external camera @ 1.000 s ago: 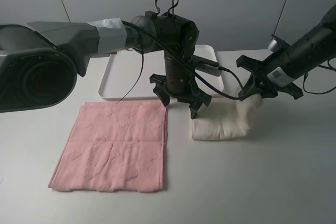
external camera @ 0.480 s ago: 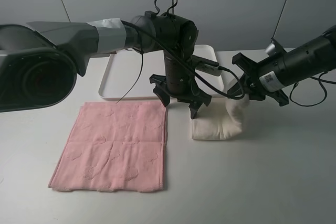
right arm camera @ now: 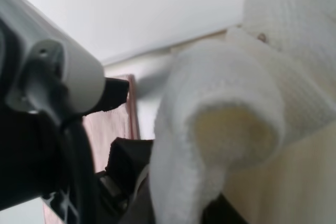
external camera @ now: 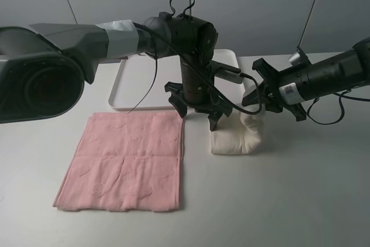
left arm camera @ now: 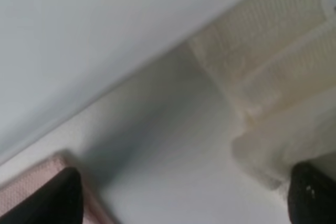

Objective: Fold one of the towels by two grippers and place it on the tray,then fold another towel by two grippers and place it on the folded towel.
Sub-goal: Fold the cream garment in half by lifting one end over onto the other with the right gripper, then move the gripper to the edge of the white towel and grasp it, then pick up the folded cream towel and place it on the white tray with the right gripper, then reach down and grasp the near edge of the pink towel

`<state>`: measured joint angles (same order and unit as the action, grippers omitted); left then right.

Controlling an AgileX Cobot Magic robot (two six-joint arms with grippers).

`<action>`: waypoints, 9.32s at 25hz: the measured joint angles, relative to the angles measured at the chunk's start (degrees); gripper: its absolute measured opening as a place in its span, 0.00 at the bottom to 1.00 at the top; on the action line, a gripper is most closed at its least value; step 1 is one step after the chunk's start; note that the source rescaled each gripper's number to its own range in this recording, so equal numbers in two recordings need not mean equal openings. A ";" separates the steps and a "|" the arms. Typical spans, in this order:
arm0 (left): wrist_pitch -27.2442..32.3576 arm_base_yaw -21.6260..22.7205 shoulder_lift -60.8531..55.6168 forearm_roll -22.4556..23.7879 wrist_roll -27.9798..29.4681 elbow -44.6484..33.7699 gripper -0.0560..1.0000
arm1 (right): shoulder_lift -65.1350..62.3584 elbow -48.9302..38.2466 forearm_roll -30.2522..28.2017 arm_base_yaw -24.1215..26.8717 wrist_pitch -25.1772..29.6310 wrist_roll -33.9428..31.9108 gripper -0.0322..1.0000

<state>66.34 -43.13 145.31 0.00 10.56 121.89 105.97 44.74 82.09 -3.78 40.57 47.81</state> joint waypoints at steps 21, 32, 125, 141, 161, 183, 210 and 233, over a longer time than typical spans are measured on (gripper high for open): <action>2.36 2.56 -3.35 -0.73 -1.37 2.13 1.00 | 2.42 -0.09 4.09 -2.74 0.90 5.36 0.11; 3.29 6.45 -3.78 -2.36 -6.19 11.77 1.00 | 2.42 -0.09 4.43 -2.85 1.85 5.58 0.11; 0.07 21.37 -45.35 3.06 -13.74 -36.09 1.00 | 8.97 8.72 -26.06 -6.86 -8.39 -13.95 0.42; 1.29 21.37 -51.41 3.55 -13.46 -36.17 1.00 | 5.82 8.81 -25.94 -6.86 -1.76 -10.97 0.13; 0.52 21.37 -57.22 5.82 -10.99 -36.17 1.00 | 14.92 51.80 -27.64 -15.92 22.42 -24.25 0.13; -1.46 24.24 -52.40 2.92 -14.05 -36.17 1.00 | 39.42 79.08 -43.69 -18.07 12.74 -35.79 0.13; -1.50 24.24 -52.35 2.92 -15.44 -36.17 1.00 | 37.71 79.21 -56.56 -17.95 13.23 -37.18 1.00; 3.41 25.00 -52.35 12.78 -27.55 -38.38 1.00 | 12.25 73.83 -75.03 -17.95 29.06 -34.29 1.00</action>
<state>69.74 -18.13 92.96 12.78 -16.99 83.51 118.22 118.57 7.07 -21.73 69.63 13.52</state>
